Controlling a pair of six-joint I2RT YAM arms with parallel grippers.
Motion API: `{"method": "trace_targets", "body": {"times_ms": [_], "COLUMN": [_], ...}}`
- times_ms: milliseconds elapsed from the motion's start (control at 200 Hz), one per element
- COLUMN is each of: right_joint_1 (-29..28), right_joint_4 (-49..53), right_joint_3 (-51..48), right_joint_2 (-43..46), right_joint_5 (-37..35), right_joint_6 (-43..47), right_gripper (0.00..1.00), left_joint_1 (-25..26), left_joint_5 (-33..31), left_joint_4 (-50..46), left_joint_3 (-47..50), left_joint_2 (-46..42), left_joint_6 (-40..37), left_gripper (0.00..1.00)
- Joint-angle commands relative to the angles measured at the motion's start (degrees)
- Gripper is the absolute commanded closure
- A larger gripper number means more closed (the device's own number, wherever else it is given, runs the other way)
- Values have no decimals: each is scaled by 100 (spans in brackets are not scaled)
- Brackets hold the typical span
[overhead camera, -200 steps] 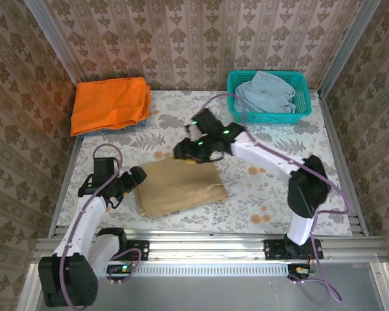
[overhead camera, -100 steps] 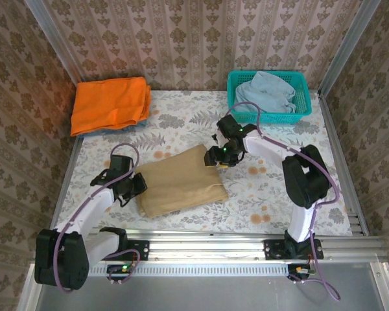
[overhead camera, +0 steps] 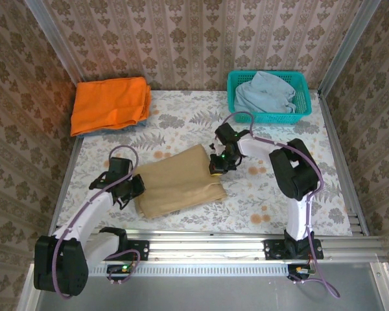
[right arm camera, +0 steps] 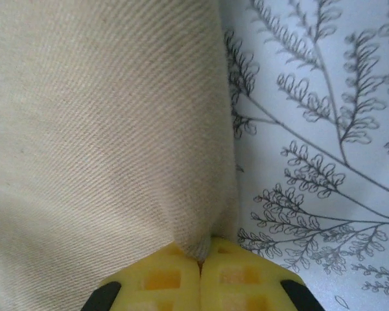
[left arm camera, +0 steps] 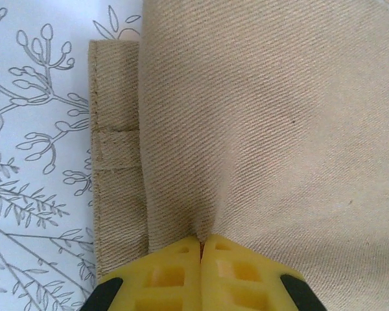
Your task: Fold and stack the trousers
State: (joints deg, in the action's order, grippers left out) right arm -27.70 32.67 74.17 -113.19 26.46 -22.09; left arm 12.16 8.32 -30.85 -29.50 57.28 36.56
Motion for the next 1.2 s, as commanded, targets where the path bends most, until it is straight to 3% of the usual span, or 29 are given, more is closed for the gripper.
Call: {"method": "trace_targets", "body": {"times_ms": [0,140,325,350,410,465,485,660,865,995,1080,1195], "right_joint_1": [201,449,430,432,431,427,432,430,142,-364,-579,-531], "right_joint_4": [-384,-583,-734,-723,-671,-548,-504,-217,246,264,319,403], "right_joint_3": [-322,-834,-1297,-1339,-1418,-1442,-1463,-1298,-469,351,973,1674], "right_joint_2": [239,696,1011,1062,1145,1222,1285,1877,1769,979,275,-628], "right_joint_5": [-40,-38,80,73,110,64,3,-544,-1138,-1052,-888,-801], "right_joint_6": [-202,-308,-383,-393,-346,-302,-284,-274,-135,139,296,157], "right_gripper": [100,100,100,96,88,67,60,48,46,51,55,61], "left_joint_1": [-97,-288,-347,-346,-357,-361,-358,-346,-118,599,1643,3111], "left_joint_5": [-383,-464,-397,-423,-534,-580,-600,-621,-1105,-1136,-1130,-1224], "left_joint_4": [-421,-255,469,509,570,597,609,262,-1214,-1658,-1398,-291], "left_joint_3": [-355,-363,-206,-212,-231,-241,-245,-516,-1520,-1666,-1377,-829], "left_joint_2": [-200,-135,960,1119,1429,1627,1678,1371,86,-363,-452,-140], "left_joint_6": [-182,-230,-108,-83,-17,55,83,250,69,324,936,1934], "left_gripper": [100,100,100,100,74,41,35,20,18,25,29,29]}}
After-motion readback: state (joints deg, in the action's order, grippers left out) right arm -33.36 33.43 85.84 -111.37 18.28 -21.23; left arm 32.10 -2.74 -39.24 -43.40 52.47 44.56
